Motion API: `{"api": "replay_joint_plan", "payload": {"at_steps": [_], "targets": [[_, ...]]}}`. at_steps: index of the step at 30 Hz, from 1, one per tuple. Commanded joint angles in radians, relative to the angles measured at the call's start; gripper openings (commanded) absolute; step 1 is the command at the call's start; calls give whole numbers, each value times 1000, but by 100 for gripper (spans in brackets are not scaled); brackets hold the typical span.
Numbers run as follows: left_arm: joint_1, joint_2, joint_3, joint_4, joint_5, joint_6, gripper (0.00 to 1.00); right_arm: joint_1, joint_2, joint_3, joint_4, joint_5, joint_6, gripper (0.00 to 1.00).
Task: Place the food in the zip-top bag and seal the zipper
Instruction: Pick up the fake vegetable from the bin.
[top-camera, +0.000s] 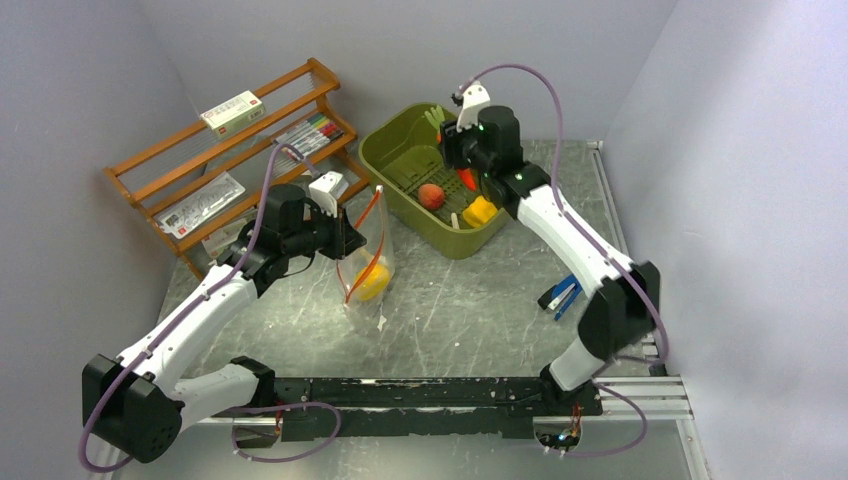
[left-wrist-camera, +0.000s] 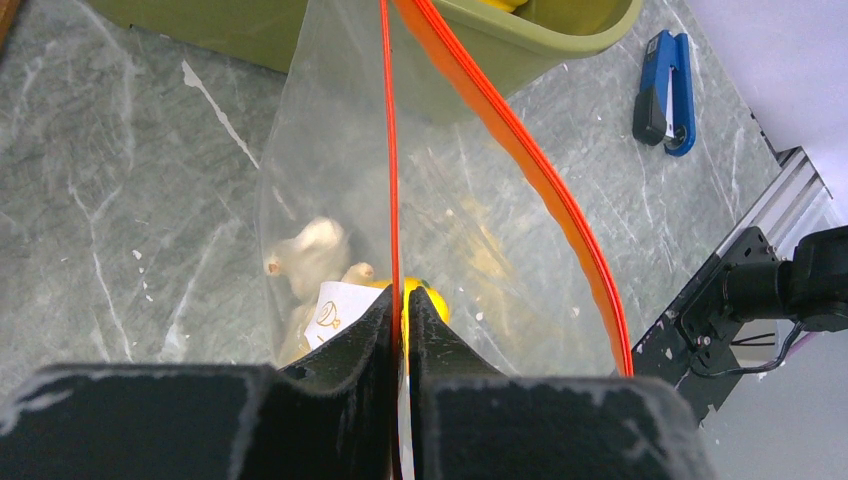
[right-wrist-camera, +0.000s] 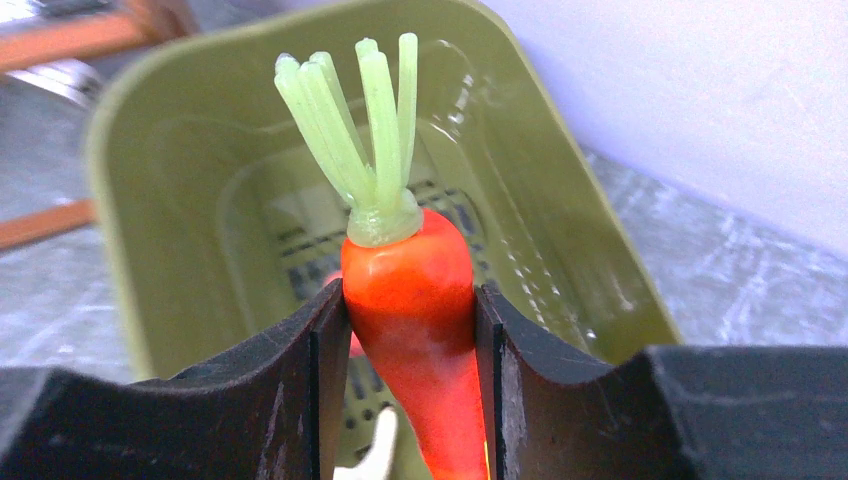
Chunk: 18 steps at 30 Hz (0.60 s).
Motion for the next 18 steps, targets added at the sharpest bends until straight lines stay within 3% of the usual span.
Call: {"api": "replay_joint_plan", "payload": {"at_steps": [1, 9, 13, 18], "targets": [[9, -8, 31, 20, -9, -1, 7, 53, -186, -177, 241, -118, 112, 22], [9, -1, 85, 14, -3, -17, 7, 157, -357, -366, 438, -279, 242, 22], [9, -17, 61, 60, 14, -53, 15, 245, -422, -462, 613, -279, 249, 22], [9, -21, 56, 13, -14, -37, 10, 303, -464, -582, 835, -279, 257, 22]]}}
